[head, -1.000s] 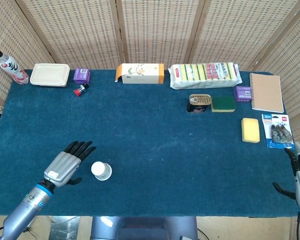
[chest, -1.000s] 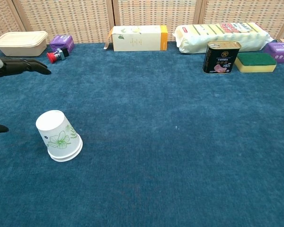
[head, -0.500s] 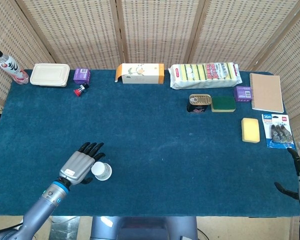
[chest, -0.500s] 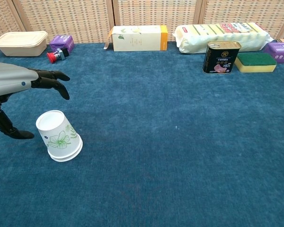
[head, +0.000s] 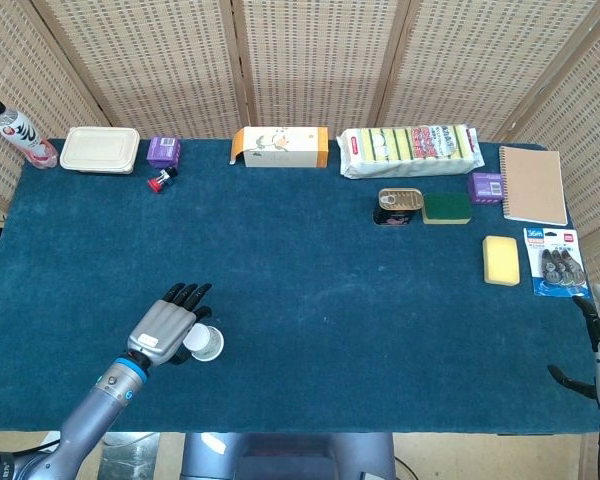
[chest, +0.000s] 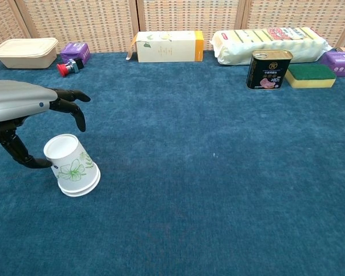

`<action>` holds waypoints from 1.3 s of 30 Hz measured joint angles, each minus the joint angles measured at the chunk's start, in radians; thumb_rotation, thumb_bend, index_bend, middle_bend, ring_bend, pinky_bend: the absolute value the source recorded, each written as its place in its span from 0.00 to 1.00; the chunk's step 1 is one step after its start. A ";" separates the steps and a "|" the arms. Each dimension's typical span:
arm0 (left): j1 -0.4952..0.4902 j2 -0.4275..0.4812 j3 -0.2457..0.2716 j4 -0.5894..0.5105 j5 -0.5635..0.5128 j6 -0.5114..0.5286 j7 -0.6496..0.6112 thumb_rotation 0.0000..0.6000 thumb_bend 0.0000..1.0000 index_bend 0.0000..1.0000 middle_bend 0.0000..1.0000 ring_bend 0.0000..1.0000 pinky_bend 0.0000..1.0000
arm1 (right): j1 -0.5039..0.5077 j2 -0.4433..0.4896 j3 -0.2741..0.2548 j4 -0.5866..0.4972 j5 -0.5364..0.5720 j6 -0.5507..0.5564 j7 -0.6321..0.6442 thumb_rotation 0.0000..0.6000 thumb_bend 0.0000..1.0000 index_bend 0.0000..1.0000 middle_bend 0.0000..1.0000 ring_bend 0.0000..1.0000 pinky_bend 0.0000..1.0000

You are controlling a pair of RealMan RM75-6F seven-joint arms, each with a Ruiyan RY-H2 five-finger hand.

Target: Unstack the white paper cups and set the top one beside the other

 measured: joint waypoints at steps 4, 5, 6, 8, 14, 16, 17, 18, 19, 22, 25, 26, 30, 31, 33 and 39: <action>-0.006 0.003 0.010 -0.003 0.000 0.010 -0.004 1.00 0.23 0.34 0.00 0.00 0.05 | 0.001 0.000 0.000 0.000 0.000 -0.002 -0.001 1.00 0.00 0.11 0.00 0.00 0.00; -0.008 0.004 0.013 -0.005 -0.001 0.012 -0.005 1.00 0.23 0.35 0.00 0.00 0.05 | 0.001 0.000 0.000 0.000 0.000 -0.002 -0.001 1.00 0.00 0.11 0.00 0.00 0.00; -0.010 0.005 0.016 -0.006 -0.002 0.015 -0.005 1.00 0.24 0.36 0.00 0.00 0.05 | 0.001 0.000 0.000 0.000 0.001 -0.002 -0.001 1.00 0.00 0.11 0.00 0.00 0.00; -0.014 0.005 0.020 -0.007 -0.002 0.021 -0.005 1.00 0.24 0.37 0.00 0.00 0.05 | 0.000 0.000 0.000 0.000 0.001 -0.001 -0.002 1.00 0.00 0.11 0.00 0.00 0.00; -0.019 0.015 0.025 -0.024 0.004 0.040 -0.014 1.00 0.24 0.37 0.00 0.00 0.05 | 0.000 0.000 0.000 -0.001 0.000 0.000 0.001 1.00 0.00 0.11 0.00 0.00 0.00; -0.019 0.024 0.026 -0.034 0.010 0.050 -0.019 1.00 0.24 0.37 0.00 0.00 0.05 | 0.000 0.001 0.000 -0.001 0.000 -0.002 0.002 1.00 0.00 0.11 0.00 0.00 0.00; -0.018 0.028 0.027 -0.039 0.014 0.056 -0.020 1.00 0.24 0.37 0.00 0.00 0.05 | 0.000 0.001 0.000 -0.002 0.000 -0.002 0.002 1.00 0.00 0.11 0.00 0.00 0.00; -0.017 0.035 0.027 -0.046 0.021 0.064 -0.023 1.00 0.24 0.37 0.00 0.00 0.05 | 0.000 0.001 0.000 -0.002 0.000 -0.002 0.002 1.00 0.00 0.11 0.00 0.00 0.00; -0.016 0.041 0.028 -0.053 0.026 0.069 -0.027 1.00 0.24 0.37 0.00 0.00 0.05 | 0.000 0.002 0.000 -0.002 -0.001 -0.001 0.002 1.00 0.00 0.11 0.00 0.00 0.00; -0.011 0.069 0.028 -0.077 0.045 0.077 -0.050 1.00 0.24 0.37 0.00 0.00 0.05 | -0.001 0.002 -0.001 -0.003 -0.002 -0.001 0.001 1.00 0.00 0.11 0.00 0.00 0.00; -0.004 0.106 0.027 -0.105 0.071 0.083 -0.086 1.00 0.24 0.37 0.00 0.00 0.05 | -0.002 0.001 -0.001 -0.003 -0.002 0.001 0.000 1.00 0.00 0.11 0.00 0.00 0.00; -0.002 0.119 0.026 -0.113 0.080 0.086 -0.098 1.00 0.24 0.37 0.00 0.00 0.05 | -0.002 0.001 -0.001 -0.004 -0.003 0.002 0.000 1.00 0.00 0.11 0.00 0.00 0.00; 0.018 0.191 0.020 -0.161 0.133 0.102 -0.169 1.00 0.24 0.37 0.00 0.00 0.05 | -0.002 0.001 -0.002 -0.005 -0.004 0.001 -0.001 1.00 0.00 0.11 0.00 0.00 0.00; 0.025 0.213 0.019 -0.172 0.149 0.108 -0.189 1.00 0.24 0.37 0.00 0.00 0.05 | -0.002 0.002 -0.004 -0.007 -0.006 -0.001 0.000 1.00 0.00 0.11 0.00 0.00 0.00; 0.043 0.266 0.016 -0.196 0.192 0.124 -0.244 1.00 0.24 0.37 0.00 0.00 0.05 | -0.001 0.003 -0.006 -0.009 -0.009 -0.003 0.003 1.00 0.00 0.11 0.00 0.00 0.00; 0.097 0.400 0.009 -0.217 0.278 0.155 -0.396 1.00 0.24 0.37 0.00 0.00 0.05 | -0.002 0.004 -0.008 -0.015 -0.011 -0.002 -0.004 1.00 0.00 0.11 0.00 0.00 0.00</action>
